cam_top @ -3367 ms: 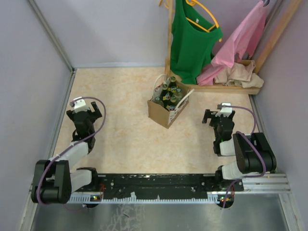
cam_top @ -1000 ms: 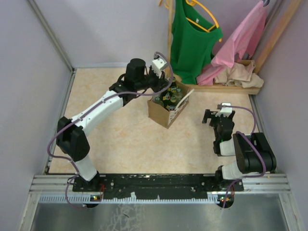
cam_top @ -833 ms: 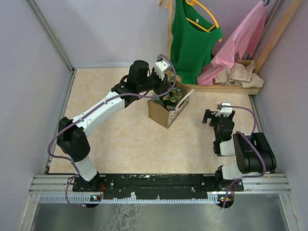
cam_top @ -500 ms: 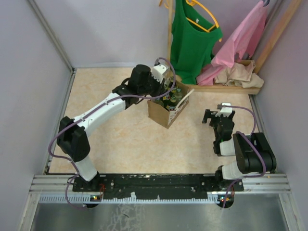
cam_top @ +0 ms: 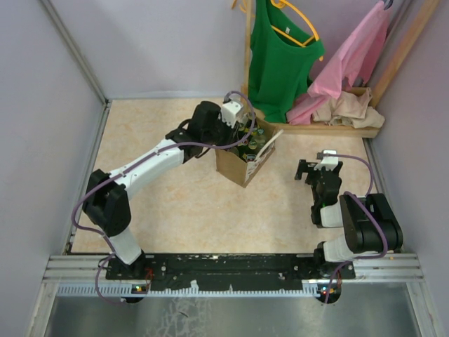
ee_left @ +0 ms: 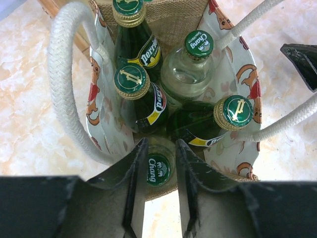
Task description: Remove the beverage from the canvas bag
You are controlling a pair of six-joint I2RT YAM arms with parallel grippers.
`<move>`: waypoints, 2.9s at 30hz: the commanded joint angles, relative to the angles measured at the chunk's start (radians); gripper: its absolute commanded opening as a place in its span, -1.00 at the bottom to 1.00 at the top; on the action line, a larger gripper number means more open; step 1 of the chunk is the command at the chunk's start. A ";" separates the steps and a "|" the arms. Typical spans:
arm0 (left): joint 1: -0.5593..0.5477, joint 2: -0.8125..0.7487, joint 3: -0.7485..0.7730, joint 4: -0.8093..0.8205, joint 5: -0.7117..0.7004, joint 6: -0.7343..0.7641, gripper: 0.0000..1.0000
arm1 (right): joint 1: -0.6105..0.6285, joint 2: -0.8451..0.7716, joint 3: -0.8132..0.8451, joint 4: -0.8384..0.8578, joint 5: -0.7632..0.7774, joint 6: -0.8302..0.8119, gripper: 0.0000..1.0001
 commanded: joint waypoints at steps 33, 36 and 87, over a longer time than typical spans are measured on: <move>-0.001 0.064 -0.102 0.060 -0.102 -0.048 -0.09 | -0.001 -0.005 0.028 0.048 0.004 -0.019 0.98; -0.001 0.064 -0.117 0.063 -0.121 -0.049 -0.07 | 0.000 -0.005 0.028 0.048 0.004 -0.019 0.98; -0.001 -0.408 0.064 0.085 -0.265 0.179 -1.00 | -0.001 -0.005 0.028 0.048 0.004 -0.019 0.98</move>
